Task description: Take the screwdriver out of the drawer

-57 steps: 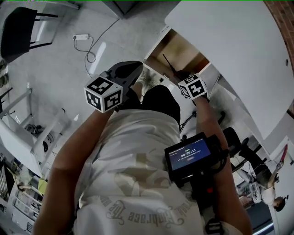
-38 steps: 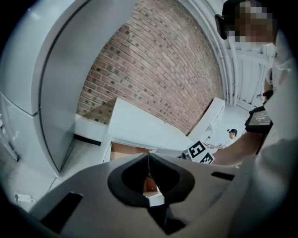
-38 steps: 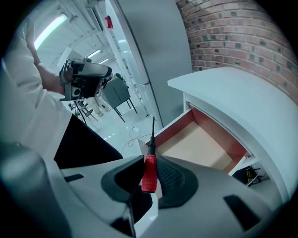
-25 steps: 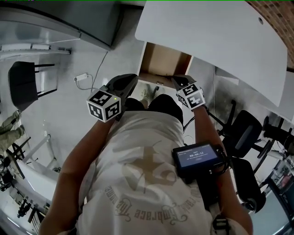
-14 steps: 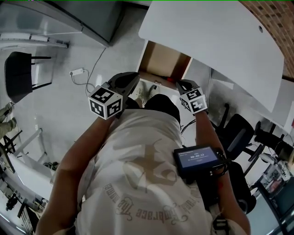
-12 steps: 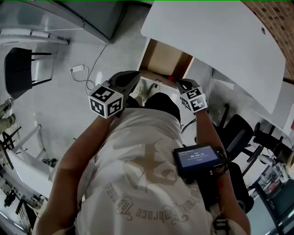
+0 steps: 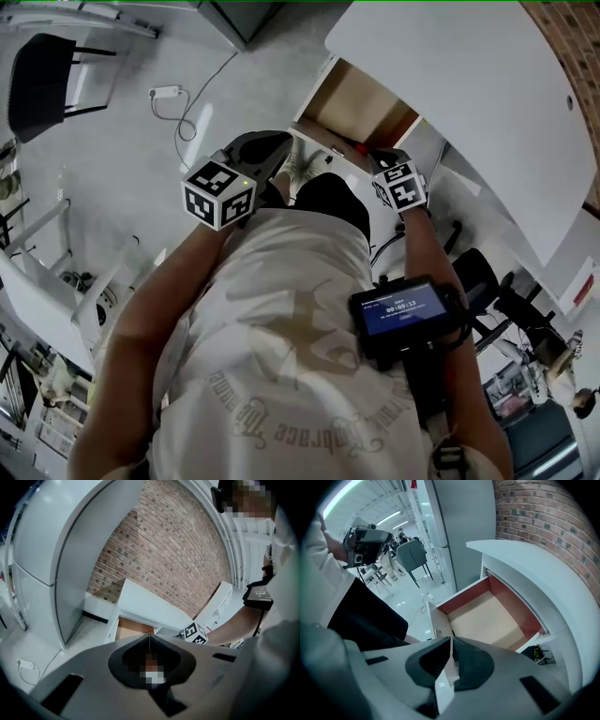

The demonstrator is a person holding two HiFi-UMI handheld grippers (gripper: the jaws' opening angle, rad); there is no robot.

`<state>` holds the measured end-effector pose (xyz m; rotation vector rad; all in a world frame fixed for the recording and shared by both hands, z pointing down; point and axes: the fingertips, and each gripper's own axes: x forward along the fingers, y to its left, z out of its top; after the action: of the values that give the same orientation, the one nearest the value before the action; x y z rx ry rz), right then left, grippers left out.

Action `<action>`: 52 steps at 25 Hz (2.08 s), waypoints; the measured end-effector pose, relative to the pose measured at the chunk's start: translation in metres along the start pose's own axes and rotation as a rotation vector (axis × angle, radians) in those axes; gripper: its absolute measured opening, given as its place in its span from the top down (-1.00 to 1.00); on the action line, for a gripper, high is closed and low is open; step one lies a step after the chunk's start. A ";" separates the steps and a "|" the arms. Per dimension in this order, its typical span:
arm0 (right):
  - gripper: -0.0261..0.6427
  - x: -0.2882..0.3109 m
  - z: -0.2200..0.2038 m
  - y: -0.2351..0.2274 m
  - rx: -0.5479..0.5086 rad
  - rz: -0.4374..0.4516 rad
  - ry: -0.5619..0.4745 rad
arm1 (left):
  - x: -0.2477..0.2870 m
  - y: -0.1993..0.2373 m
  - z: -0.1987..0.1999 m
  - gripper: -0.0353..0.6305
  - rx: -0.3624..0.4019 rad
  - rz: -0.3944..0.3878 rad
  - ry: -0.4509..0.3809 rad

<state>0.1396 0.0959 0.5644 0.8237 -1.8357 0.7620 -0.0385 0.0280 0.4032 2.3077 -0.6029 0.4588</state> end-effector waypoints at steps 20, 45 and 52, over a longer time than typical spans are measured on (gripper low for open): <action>0.84 0.075 0.003 -0.018 -0.251 0.153 0.189 | -0.005 0.017 -0.047 0.82 -0.190 0.152 -0.073; 0.63 0.180 -0.064 -0.032 -0.463 0.349 0.455 | 0.048 0.042 -0.108 0.82 -0.294 0.164 -0.007; 0.63 0.223 -0.096 -0.024 -0.468 0.394 0.492 | 0.068 0.056 -0.139 0.82 -0.319 0.180 0.004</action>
<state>0.1355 0.1108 0.8084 -0.0361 -1.6345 0.6597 -0.0335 0.0702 0.5625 1.9589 -0.8230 0.4164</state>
